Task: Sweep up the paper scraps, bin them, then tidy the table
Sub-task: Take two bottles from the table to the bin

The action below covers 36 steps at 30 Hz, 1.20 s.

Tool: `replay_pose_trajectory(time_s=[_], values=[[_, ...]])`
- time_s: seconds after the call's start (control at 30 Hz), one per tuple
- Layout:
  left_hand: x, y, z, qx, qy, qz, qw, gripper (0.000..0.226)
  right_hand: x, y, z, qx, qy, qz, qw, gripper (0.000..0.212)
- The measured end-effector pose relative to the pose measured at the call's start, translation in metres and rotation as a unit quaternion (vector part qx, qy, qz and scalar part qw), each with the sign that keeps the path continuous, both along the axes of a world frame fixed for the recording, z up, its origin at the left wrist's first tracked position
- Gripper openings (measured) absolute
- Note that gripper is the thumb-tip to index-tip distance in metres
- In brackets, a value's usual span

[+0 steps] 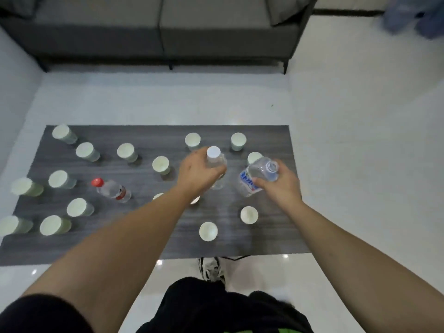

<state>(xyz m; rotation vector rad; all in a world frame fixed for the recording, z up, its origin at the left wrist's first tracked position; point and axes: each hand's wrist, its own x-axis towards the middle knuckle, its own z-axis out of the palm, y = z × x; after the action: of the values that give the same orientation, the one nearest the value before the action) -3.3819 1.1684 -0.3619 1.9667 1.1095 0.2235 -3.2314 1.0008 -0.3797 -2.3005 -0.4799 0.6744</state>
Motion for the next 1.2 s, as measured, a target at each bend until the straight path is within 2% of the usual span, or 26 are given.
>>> replay_pose_trajectory(time_s=[0.17, 0.33, 0.43, 0.63, 0.83, 0.9, 1.0, 1.2], values=[[0.111, -0.072, 0.075, 0.082, -0.063, -0.157, 0.982, 0.052, 0.057, -0.098, 0.072, 0.054, -0.058, -0.097, 0.992, 0.074], [0.215, -0.202, 0.148, 0.085, -0.133, -0.266, 0.951, 0.04, 0.108, -0.238, 0.139, 0.107, -0.084, -0.216, 0.967, 0.081], [0.27, -0.302, 0.19, 0.078, -0.161, -0.321, 0.93, 0.039, 0.129, -0.337, 0.177, 0.127, -0.12, -0.274, 0.946, 0.072], [0.336, -0.52, 0.247, 0.08, -0.224, -0.437, 0.868, 0.036, 0.133, -0.541, 0.22, 0.101, -0.178, -0.401, 0.893, 0.081], [0.341, -0.725, 0.261, 0.055, -0.263, -0.547, 0.793, 0.042, 0.092, -0.728, 0.232, 0.075, -0.201, -0.54, 0.814, 0.08], [0.341, -0.785, 0.259, 0.043, -0.256, -0.588, 0.766, 0.038, 0.076, -0.78, 0.228, 0.069, -0.197, -0.586, 0.783, 0.078], [0.342, -0.876, 0.253, 0.025, -0.243, -0.646, 0.724, 0.041, 0.056, -0.853, 0.218, 0.067, -0.186, -0.647, 0.736, 0.061], [0.369, -1.057, 0.23, 0.004, -0.221, -0.735, 0.641, 0.044, 0.045, -0.996, 0.19, 0.028, -0.179, -0.732, 0.656, 0.059]])
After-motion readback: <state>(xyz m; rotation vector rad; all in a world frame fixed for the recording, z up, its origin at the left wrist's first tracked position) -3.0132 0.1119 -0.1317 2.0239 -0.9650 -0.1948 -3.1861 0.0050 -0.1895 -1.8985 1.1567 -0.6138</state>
